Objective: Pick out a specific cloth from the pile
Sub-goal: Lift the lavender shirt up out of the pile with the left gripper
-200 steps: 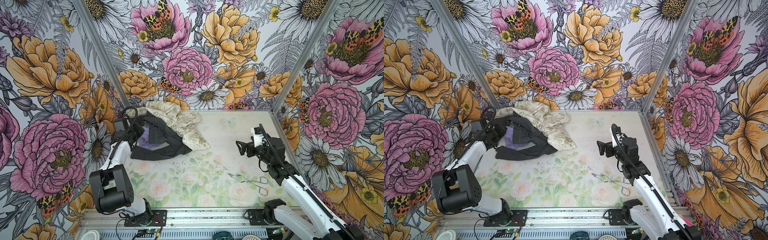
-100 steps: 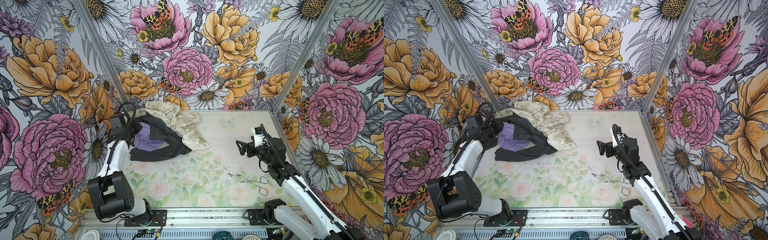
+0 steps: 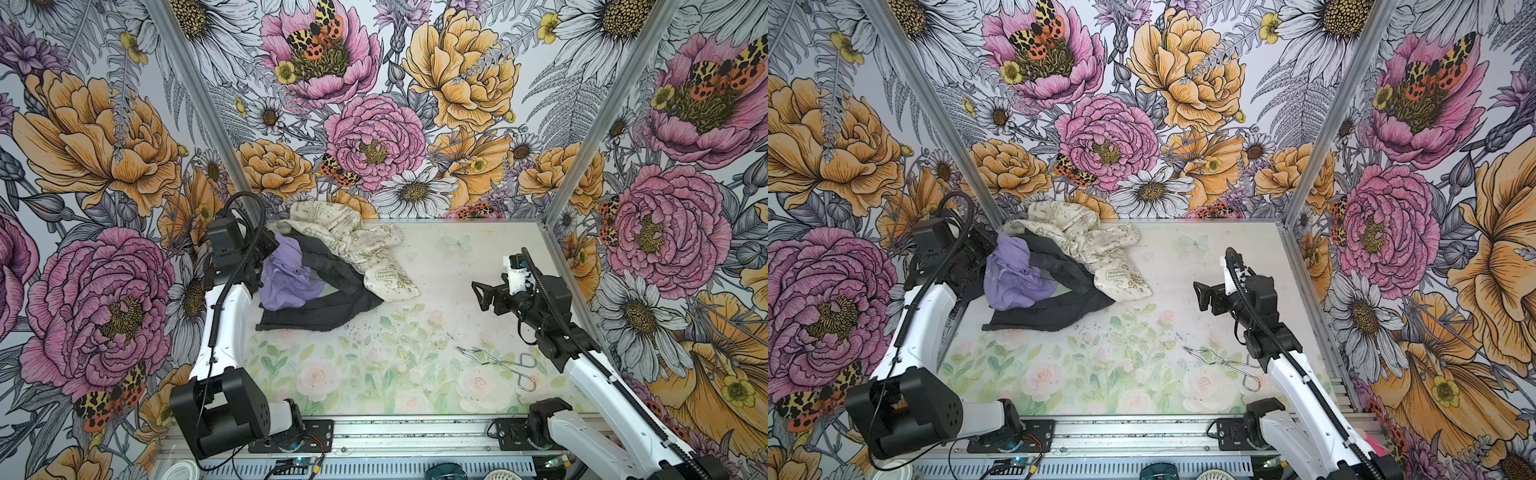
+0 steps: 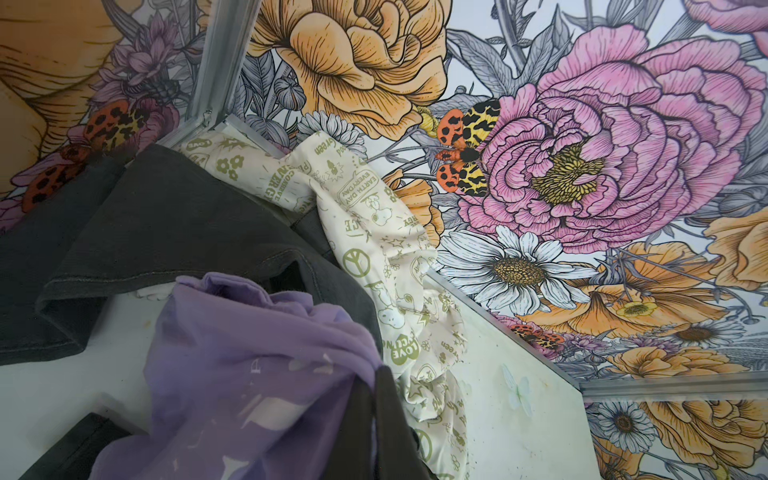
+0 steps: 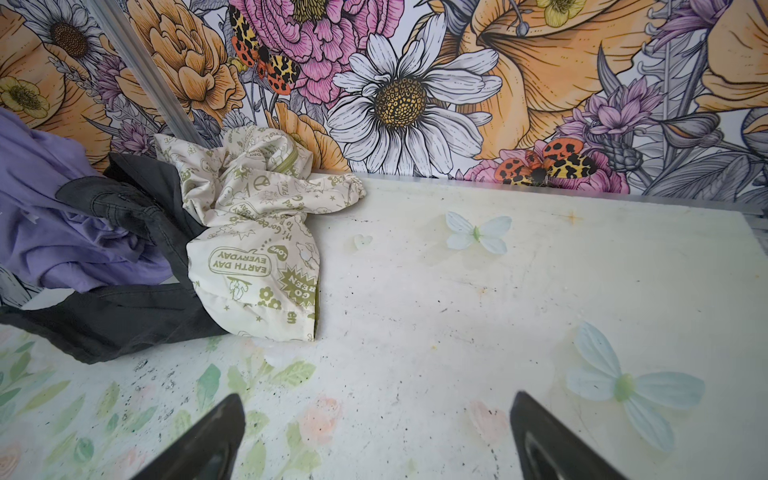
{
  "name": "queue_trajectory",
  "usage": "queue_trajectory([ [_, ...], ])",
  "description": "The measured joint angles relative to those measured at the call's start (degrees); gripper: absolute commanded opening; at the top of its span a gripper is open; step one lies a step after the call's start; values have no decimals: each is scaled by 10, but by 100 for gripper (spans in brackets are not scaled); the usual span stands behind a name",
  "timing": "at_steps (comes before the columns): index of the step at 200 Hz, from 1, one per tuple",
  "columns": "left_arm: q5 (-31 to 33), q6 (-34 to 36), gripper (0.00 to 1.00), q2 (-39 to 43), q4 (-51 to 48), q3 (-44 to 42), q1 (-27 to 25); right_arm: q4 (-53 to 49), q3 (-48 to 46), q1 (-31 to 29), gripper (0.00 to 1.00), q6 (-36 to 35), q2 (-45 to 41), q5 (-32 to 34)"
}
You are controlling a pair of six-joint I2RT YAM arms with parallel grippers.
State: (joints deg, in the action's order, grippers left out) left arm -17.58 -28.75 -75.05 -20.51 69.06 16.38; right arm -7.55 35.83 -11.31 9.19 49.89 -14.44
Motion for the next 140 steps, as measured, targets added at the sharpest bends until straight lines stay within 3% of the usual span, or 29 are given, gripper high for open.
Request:
queue_trajectory([
  [140,4,22,0,23,-29,128,-56,-4,7,0,100,4,0,-5],
])
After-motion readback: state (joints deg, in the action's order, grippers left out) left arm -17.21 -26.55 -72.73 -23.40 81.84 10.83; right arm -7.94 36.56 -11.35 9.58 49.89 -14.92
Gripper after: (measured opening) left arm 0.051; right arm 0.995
